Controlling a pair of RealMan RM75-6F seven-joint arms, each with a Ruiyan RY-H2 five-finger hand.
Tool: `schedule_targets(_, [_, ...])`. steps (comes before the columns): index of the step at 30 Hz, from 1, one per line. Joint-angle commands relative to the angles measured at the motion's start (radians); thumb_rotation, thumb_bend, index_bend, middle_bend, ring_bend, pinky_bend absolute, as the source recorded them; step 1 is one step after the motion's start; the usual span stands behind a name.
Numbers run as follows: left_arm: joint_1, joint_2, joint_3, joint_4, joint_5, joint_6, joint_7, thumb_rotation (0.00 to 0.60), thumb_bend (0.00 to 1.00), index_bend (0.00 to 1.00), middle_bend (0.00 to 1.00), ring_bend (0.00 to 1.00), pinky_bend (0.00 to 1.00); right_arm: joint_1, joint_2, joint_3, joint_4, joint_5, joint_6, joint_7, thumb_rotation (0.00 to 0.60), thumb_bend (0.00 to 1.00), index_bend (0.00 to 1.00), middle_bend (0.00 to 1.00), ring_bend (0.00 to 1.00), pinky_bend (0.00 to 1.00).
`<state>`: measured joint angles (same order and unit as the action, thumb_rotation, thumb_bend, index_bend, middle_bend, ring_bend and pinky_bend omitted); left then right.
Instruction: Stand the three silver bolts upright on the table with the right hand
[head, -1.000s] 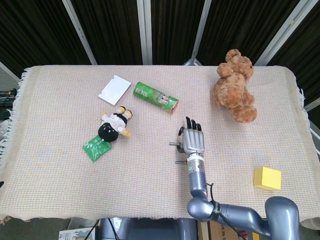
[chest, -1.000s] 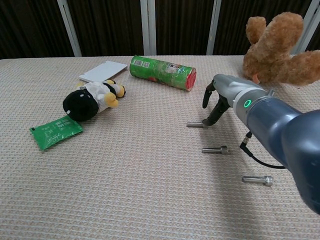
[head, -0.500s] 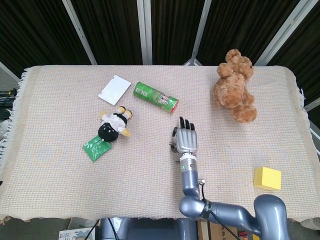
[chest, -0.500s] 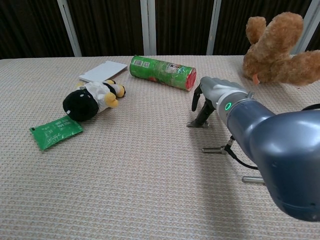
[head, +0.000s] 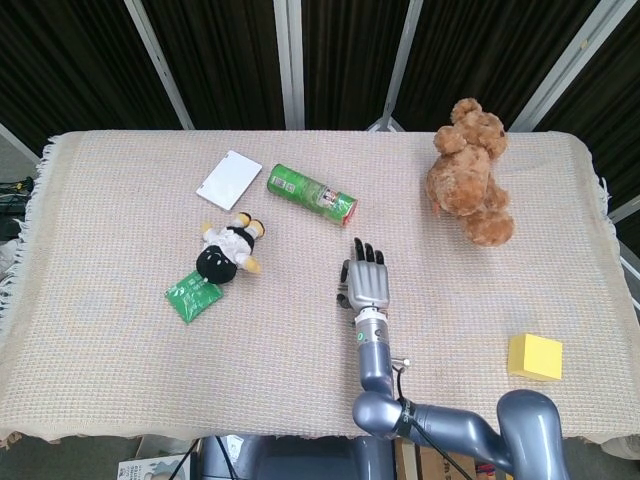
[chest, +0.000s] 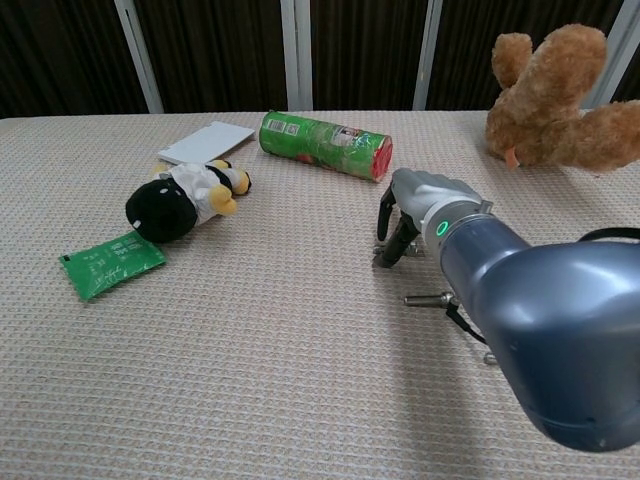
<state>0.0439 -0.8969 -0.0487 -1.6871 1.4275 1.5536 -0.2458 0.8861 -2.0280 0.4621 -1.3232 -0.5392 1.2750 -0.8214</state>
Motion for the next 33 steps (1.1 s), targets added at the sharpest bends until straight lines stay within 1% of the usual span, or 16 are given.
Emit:
schedule_targets(1, [-0.001, 0.0, 0.0, 0.0, -0.001, -0.002, 0.002, 0.6, 0.09, 0.11, 0.05, 0.03, 0.1, 0.001, -0.003, 0.004, 0.01, 0.001, -0.006, 0.006, 0.6, 0.25, 0.57, 0.0, 0.05, 0.11])
schedule_targets(14, [0.0, -0.001, -0.001, -0.006, -0.001, -0.004, 0.01, 0.6, 0.09, 0.11, 0.05, 0.03, 0.1, 0.001, -0.002, 0.001, 0.018, 0.003, -0.024, 0.006, 0.6, 0.29, 0.58, 0.0, 0.06, 0.11])
schedule_targets(33, [0.002, 0.002, -0.002, -0.006, -0.005, -0.007, 0.006, 0.6, 0.09, 0.11, 0.05, 0.03, 0.1, 0.014, 0.003, 0.012, 0.03, 0.04, -0.039, -0.032, 0.6, 0.3, 0.61, 0.0, 0.06, 0.11])
